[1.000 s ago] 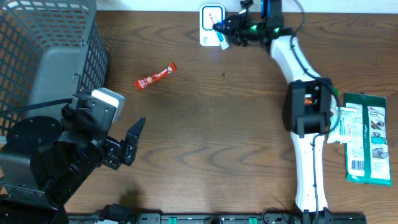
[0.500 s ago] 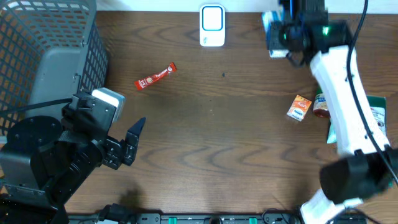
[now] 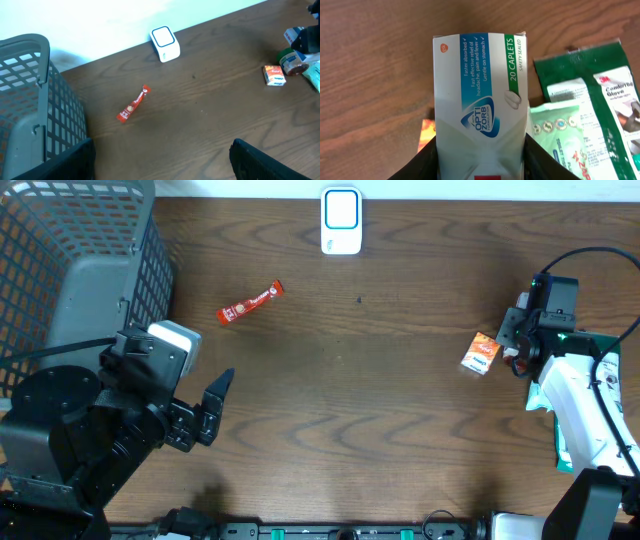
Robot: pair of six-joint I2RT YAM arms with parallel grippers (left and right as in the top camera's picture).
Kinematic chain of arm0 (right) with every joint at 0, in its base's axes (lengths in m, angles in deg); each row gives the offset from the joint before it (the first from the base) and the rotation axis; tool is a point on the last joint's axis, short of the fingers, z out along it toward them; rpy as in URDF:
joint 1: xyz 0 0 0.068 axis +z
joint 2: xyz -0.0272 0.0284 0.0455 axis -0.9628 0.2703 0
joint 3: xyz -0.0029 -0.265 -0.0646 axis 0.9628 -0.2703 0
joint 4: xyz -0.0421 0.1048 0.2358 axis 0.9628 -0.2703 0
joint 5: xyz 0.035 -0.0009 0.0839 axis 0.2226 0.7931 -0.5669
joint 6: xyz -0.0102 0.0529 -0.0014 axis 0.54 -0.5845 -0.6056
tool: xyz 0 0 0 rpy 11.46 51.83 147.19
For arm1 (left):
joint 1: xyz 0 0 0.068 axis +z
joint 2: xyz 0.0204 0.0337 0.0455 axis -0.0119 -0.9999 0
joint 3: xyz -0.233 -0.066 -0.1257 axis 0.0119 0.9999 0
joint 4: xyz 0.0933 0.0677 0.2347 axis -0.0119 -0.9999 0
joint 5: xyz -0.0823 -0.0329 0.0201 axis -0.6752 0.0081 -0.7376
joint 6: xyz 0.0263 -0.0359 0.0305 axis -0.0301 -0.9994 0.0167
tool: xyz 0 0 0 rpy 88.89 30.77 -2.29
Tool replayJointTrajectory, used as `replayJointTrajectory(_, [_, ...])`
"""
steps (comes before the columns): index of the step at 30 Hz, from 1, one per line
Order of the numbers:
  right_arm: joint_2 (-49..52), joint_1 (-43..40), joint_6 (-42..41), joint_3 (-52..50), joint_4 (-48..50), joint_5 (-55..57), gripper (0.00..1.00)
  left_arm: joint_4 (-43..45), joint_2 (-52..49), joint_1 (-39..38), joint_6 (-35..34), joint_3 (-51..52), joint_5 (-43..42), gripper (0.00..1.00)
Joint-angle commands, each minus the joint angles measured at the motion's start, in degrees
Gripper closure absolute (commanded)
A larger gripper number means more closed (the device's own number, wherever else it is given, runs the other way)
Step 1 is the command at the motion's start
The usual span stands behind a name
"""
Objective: Scan the item barcode
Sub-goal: 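Carry the Panadol box right and release it near the wipes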
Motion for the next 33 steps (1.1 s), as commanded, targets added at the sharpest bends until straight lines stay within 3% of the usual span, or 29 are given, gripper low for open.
replayJointTrajectory(1, [-0.1, -0.2, 2.2, -0.1, 0.5, 0.1, 0.99, 0.0, 0.1, 0.1, -0.3, -0.3, 0.3, 0.14])
replayJointTrajectory(10, [2.0, -0.5, 6.1, -0.1, 1.9, -0.9, 0.99, -0.1, 0.1, 0.1, -0.3, -0.3, 0.3, 0.14])
replayJointTrajectory(11, [2.0, -0.5, 7.2, -0.1, 2.0, -2.0, 0.91, 0.0, 0.1, 0.1, -0.3, -0.3, 0.3, 0.14])
replayJointTrajectory(13, [2.0, -0.5, 7.3, -0.1, 1.9, -2.5, 0.46, 0.0, 0.1, 0.1, -0.3, -0.3, 0.3, 0.14])
replayJointTrajectory(18, [2.0, -0.5, 7.3, -0.1, 1.7, -2.5, 0.17, -0.1, 0.1, 0.1, -0.3, -0.3, 0.3, 0.14])
replayJointTrajectory(22, [1.9, -0.5, 7.4, -0.1, 1.5, -3.2, 0.13, 0.0, 0.1, 0.1, -0.3, -0.3, 0.3, 0.14])
replayJointTrajectory(27, [-4.3, 3.4, 9.4, 1.0, 0.8, -15.8, 0.15, 0.0, 0.1, 0.1, -0.3, -0.3, 0.3, 0.14])
replayJointTrajectory(30, [-9.8, 10.9, 13.0, 1.7, 2.6, -26.5, 0.16, 0.0, 0.1, 0.1, -0.3, -0.3, 0.3, 0.14])
replayJointTrajectory(33, [-9.9, 23.8, 16.2, 3.3, 3.8, -28.7, 0.13, -0.1, 0.1, 0.1, -0.3, -0.3, 0.3, 0.14])
